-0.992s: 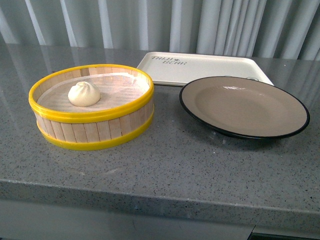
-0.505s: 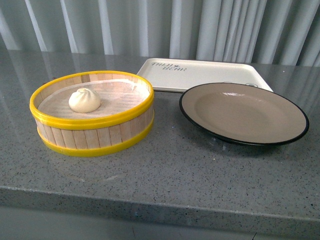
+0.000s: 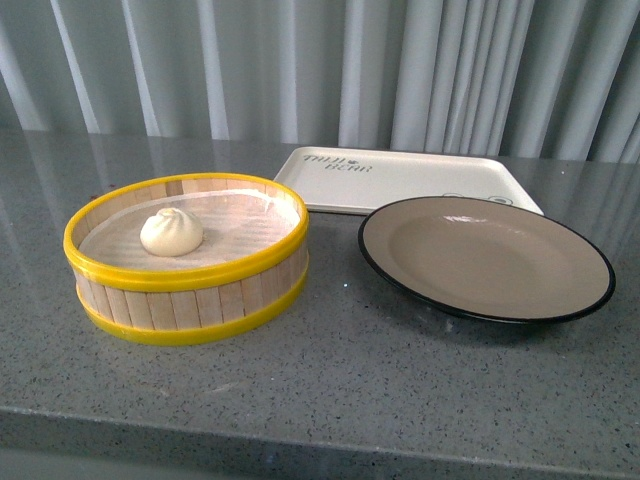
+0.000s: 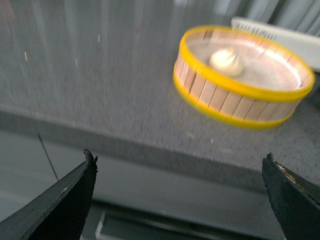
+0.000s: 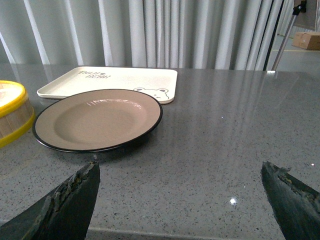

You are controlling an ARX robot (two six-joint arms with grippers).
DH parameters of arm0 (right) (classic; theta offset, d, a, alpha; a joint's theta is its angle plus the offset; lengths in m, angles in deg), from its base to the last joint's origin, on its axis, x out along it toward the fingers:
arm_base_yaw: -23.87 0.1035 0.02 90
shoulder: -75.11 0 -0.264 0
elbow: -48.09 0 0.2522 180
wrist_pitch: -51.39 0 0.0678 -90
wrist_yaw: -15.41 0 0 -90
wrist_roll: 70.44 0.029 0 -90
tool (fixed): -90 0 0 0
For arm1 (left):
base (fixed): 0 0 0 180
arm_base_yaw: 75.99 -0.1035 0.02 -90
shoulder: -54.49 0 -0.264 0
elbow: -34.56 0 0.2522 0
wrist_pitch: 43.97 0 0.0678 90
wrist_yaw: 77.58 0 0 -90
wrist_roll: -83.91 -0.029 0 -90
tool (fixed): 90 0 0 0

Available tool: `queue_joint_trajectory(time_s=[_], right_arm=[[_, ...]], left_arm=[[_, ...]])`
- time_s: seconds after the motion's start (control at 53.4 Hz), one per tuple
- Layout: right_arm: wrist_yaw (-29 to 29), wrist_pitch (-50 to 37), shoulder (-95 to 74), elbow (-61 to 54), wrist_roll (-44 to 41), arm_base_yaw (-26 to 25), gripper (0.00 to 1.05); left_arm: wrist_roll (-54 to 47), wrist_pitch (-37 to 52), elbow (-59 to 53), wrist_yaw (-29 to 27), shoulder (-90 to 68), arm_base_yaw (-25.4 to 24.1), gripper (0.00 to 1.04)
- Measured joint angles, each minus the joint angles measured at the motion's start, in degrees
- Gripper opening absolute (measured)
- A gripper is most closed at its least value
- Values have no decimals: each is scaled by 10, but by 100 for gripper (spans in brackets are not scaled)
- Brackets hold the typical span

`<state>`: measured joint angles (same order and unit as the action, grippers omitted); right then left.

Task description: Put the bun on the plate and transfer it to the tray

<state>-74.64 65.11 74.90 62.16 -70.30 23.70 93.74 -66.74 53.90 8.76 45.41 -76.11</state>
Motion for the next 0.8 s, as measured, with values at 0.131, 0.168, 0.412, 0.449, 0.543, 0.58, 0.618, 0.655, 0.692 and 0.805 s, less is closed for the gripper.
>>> queue_joint_trajectory(time_s=[0.131, 0.168, 0.412, 0.449, 0.543, 0.58, 0.618, 0.655, 0.692, 0.805], right_arm=[[0, 0, 0, 0, 0, 0, 96], [0, 0, 0, 0, 0, 0, 96], [0, 0, 0, 0, 0, 0, 96], [0, 0, 0, 0, 0, 0, 96], [0, 0, 0, 0, 0, 0, 96], [0, 0, 0, 0, 0, 0, 96], [0, 0, 0, 0, 0, 0, 96], [0, 0, 0, 0, 0, 0, 96], [0, 0, 0, 0, 0, 0, 96], [0, 0, 0, 0, 0, 0, 96]], left_arm=[[43, 76, 37, 67, -101, -40, 98], [45, 98, 50, 80, -123, -47, 98], [20, 300, 197, 177, -391, -4, 98], [5, 319, 225, 181, -447, 12, 98], [-41, 355, 296, 183, -567, 34, 98], [-60, 356, 332, 184, -615, 39, 98], [-73, 348, 358, 186, -645, 44, 98], [-89, 337, 380, 187, -668, 49, 98], [-102, 328, 399, 192, -687, 54, 98], [-146, 285, 455, 189, -730, 76, 98]])
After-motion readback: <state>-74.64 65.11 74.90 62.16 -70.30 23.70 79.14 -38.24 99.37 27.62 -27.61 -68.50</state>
